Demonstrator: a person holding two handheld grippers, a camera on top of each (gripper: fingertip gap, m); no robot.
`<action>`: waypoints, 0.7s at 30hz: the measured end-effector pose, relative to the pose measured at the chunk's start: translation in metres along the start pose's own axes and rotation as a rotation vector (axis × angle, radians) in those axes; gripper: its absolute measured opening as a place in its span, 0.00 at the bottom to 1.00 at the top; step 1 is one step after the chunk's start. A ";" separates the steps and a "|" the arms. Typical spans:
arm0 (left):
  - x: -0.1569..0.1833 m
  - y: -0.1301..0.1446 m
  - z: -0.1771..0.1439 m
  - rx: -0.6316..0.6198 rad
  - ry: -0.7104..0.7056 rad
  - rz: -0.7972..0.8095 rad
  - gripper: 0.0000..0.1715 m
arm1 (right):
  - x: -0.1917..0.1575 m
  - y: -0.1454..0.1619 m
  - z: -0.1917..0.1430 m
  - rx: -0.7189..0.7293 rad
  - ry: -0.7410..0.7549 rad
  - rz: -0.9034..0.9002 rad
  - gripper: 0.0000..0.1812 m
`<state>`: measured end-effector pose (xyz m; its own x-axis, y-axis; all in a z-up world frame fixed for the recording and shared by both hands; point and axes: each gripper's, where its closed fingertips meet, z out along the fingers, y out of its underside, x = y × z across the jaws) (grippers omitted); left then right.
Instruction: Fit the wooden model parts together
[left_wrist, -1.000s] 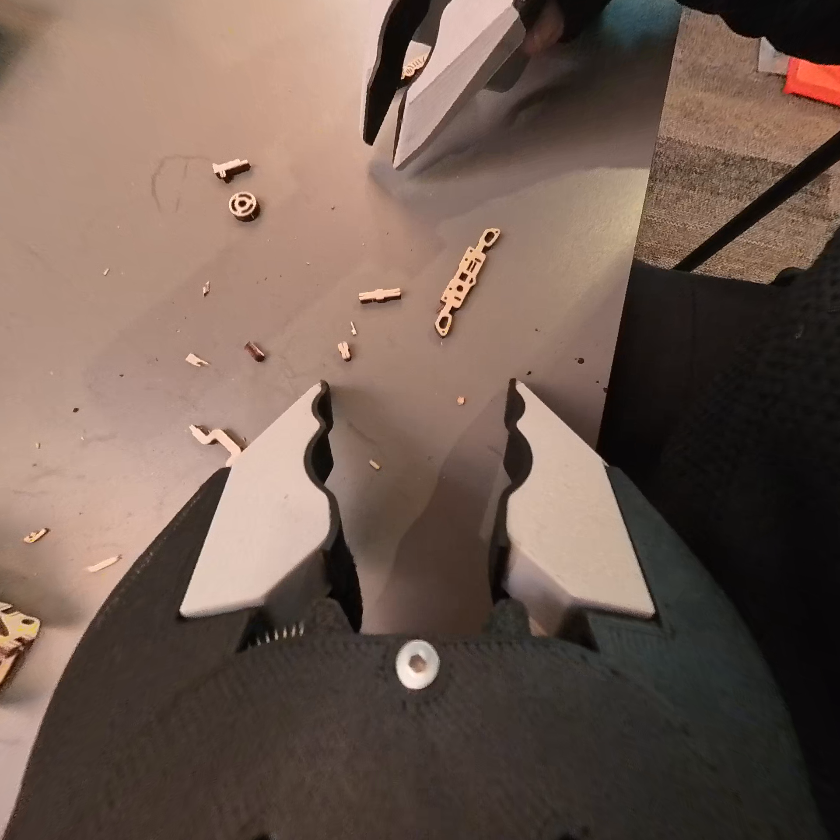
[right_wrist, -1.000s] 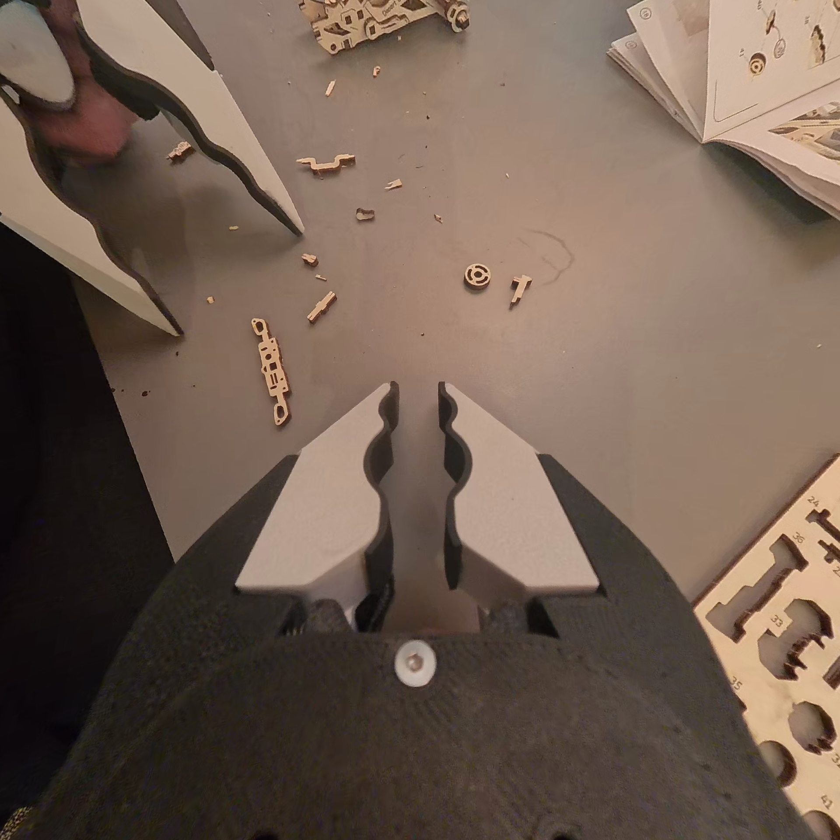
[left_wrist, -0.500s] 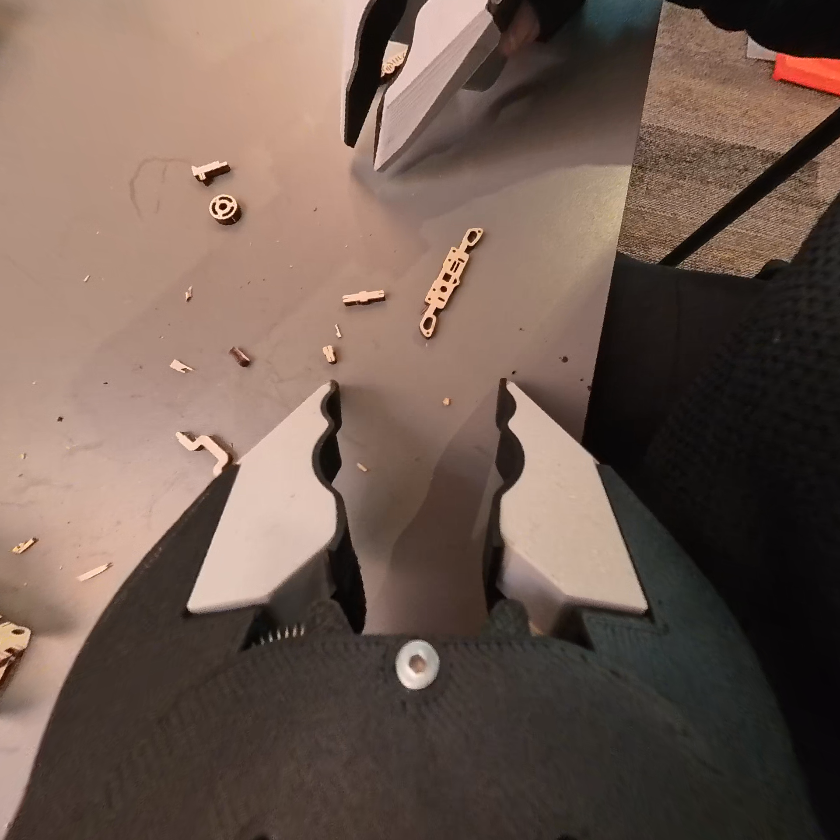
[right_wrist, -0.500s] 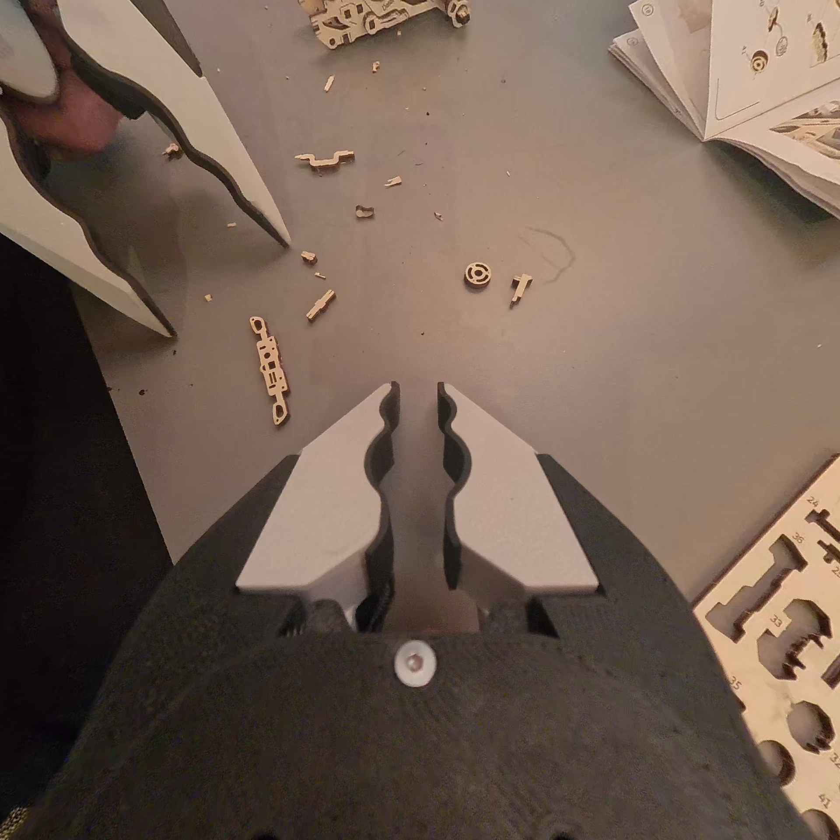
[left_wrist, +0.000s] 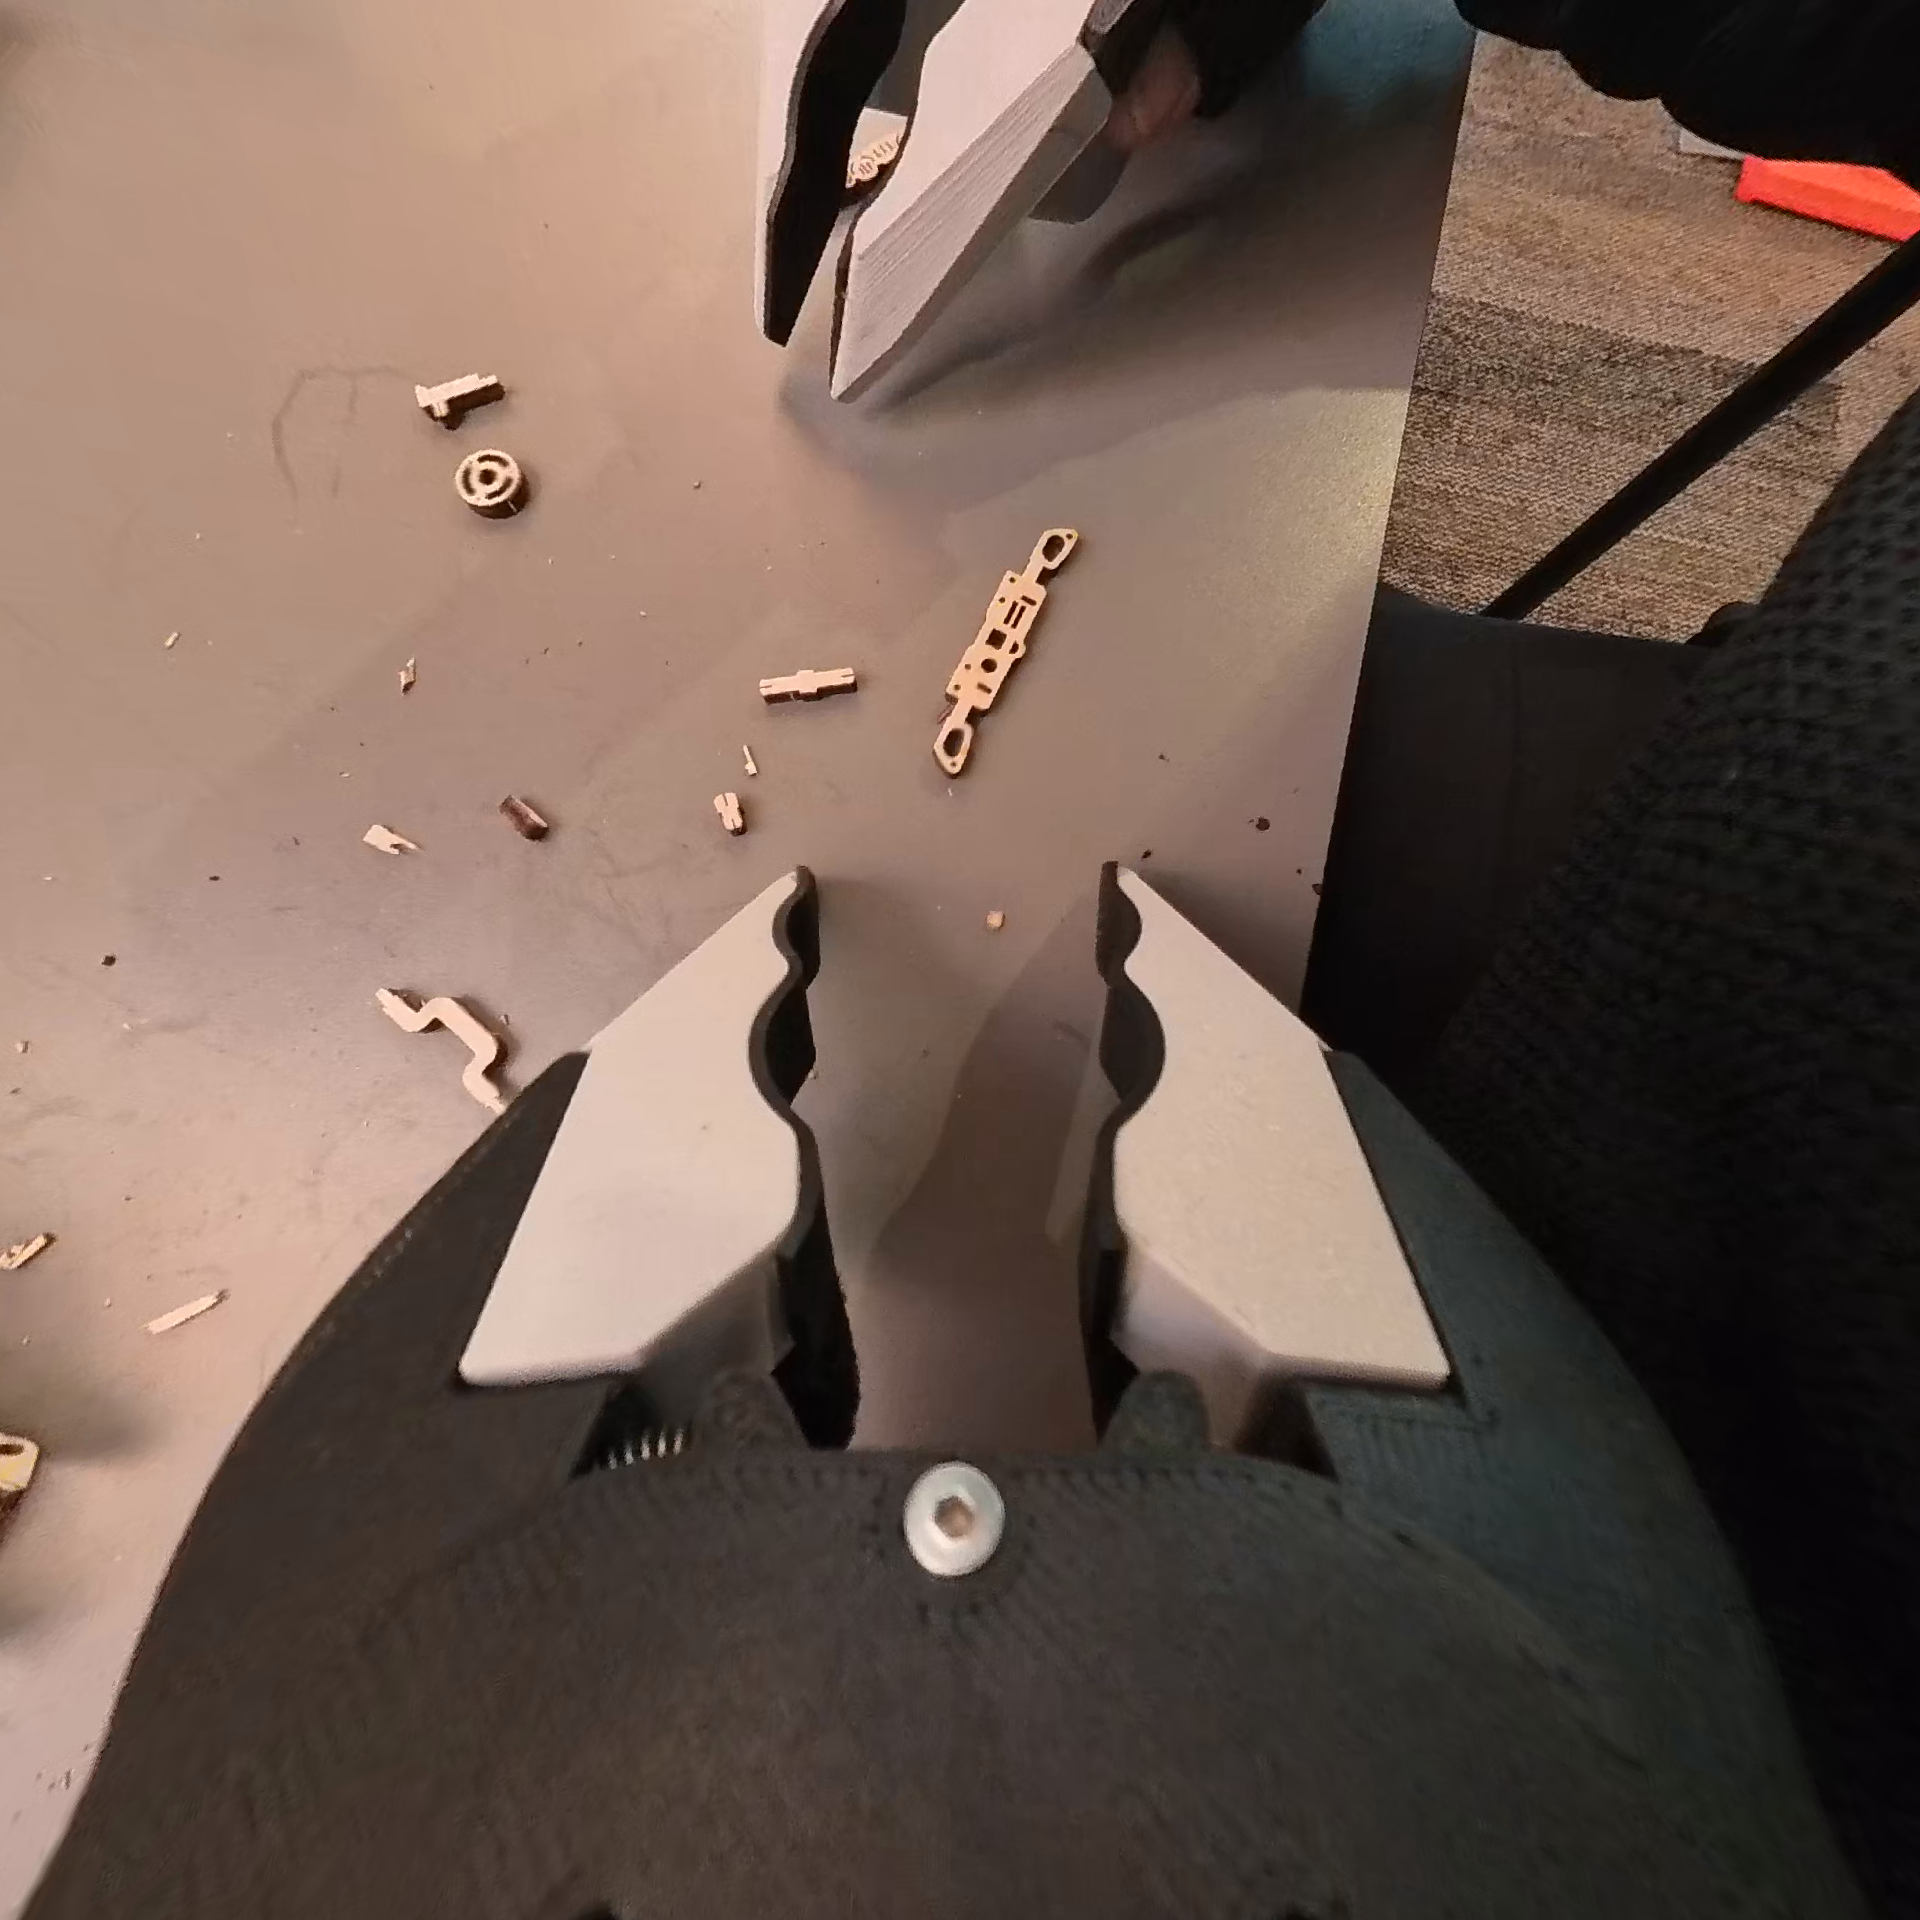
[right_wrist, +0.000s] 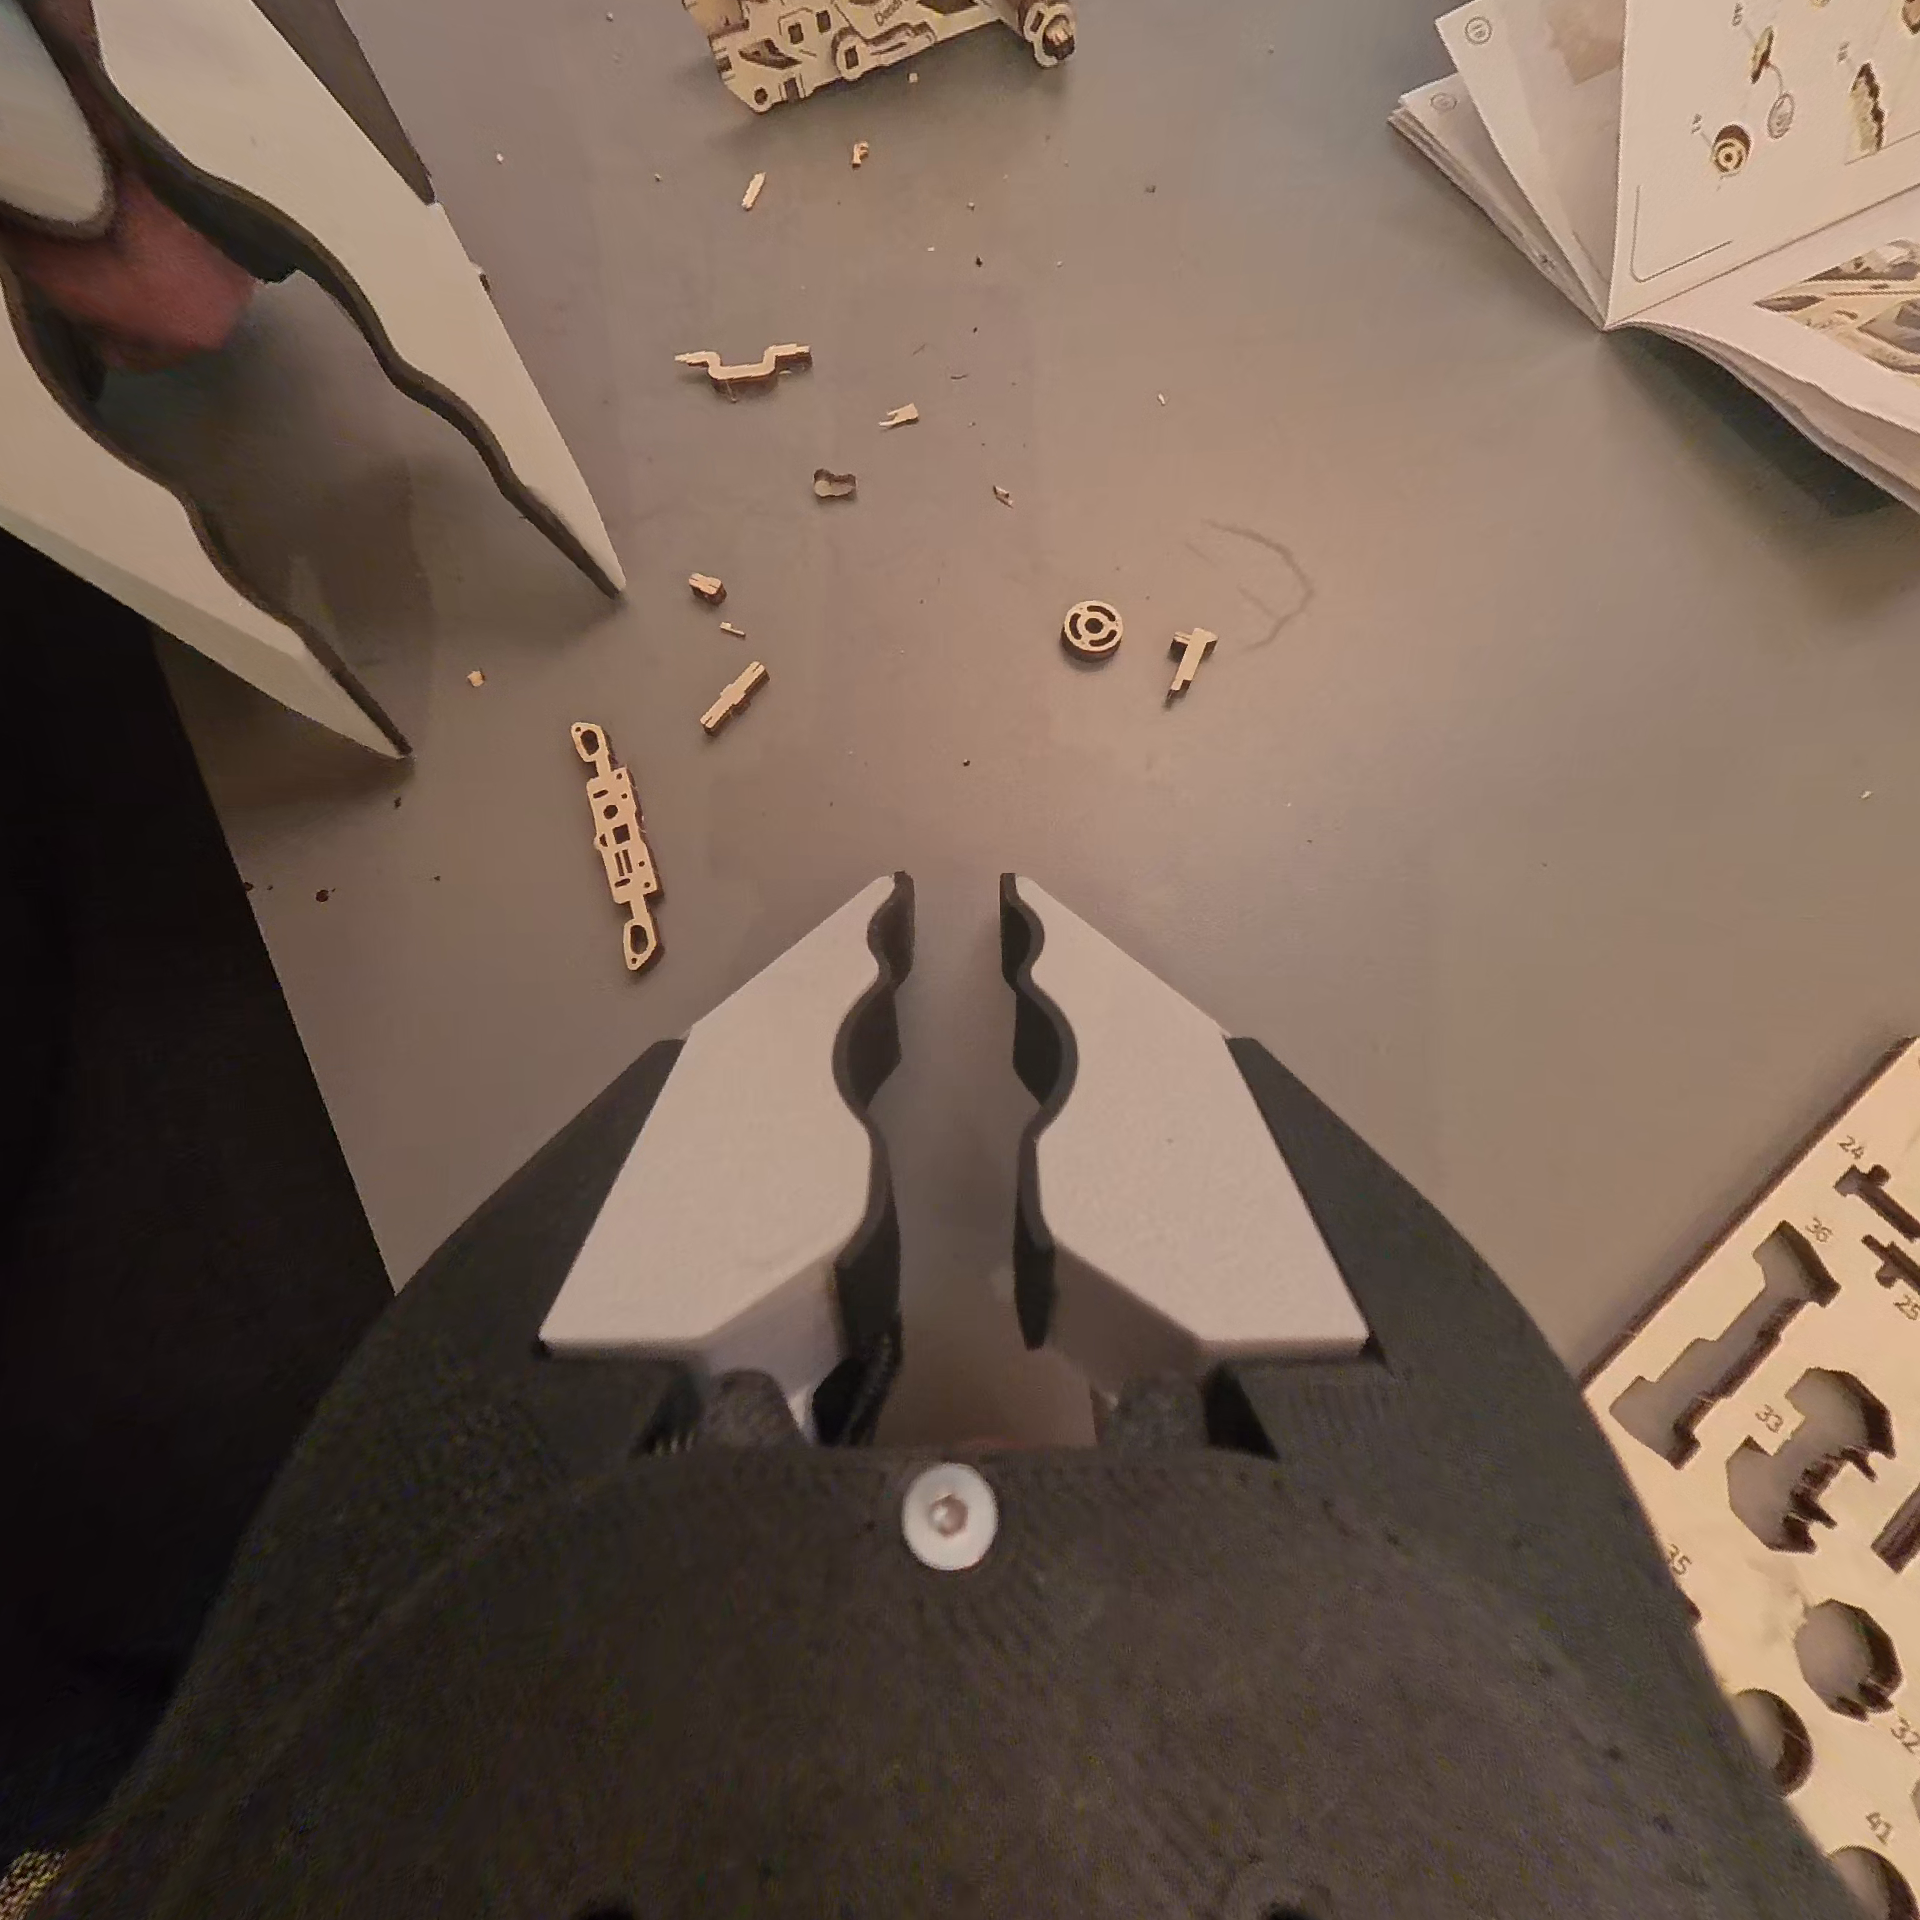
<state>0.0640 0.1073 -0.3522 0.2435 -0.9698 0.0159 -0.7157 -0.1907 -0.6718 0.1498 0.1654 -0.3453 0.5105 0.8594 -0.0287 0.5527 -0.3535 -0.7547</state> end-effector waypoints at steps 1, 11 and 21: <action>-0.001 0.000 0.000 -0.001 -0.004 -0.003 0.30 | 0.000 0.000 0.000 0.000 0.000 0.000 0.08; -0.005 0.000 0.002 -0.007 -0.042 -0.014 0.34 | 0.000 0.001 0.000 -0.004 0.005 -0.008 0.08; -0.010 -0.008 0.009 -0.001 -0.040 -0.020 0.40 | 0.000 0.001 0.001 -0.007 0.011 -0.012 0.08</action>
<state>0.0730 0.1195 -0.3540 0.2835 -0.9590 -0.0002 -0.7113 -0.2101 -0.6708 0.1497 0.1652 -0.3466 0.5107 0.8597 -0.0123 0.5637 -0.3456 -0.7502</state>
